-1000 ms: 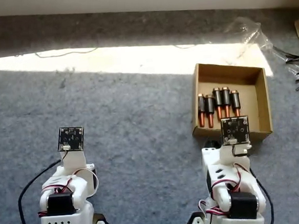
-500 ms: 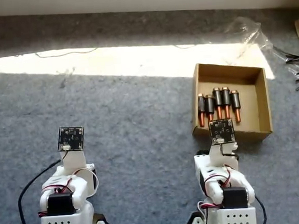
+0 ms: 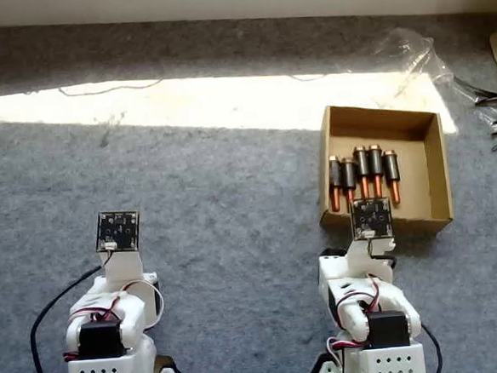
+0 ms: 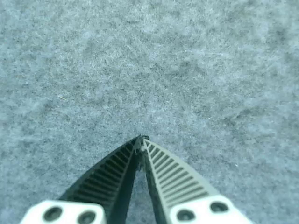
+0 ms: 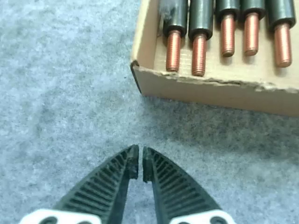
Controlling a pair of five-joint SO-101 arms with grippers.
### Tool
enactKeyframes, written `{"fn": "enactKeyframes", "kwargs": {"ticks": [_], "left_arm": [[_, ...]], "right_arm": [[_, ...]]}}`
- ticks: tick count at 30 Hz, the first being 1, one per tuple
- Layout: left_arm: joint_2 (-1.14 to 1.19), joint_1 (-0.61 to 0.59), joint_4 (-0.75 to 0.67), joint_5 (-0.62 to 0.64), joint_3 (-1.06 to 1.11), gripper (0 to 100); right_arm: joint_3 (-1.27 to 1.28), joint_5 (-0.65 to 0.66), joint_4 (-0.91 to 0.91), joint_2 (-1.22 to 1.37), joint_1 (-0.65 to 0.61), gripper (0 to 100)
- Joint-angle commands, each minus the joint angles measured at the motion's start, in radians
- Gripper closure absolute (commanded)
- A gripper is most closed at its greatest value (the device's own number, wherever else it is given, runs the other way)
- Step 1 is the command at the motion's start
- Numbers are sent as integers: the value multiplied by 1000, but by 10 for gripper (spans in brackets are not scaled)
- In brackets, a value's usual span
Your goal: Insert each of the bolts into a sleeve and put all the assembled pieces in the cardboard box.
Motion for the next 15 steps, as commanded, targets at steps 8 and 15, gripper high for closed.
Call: {"fn": "enactKeyframes", "kwargs": {"ticks": [8, 15], "left_arm": [[-7, -13, 3, 9, 22, 994], [-7, -10, 3, 9, 22, 994]], "right_arm": [[111, -12, 94, -8, -5, 993], [111, -58, 94, -8, -2, 993]]}}
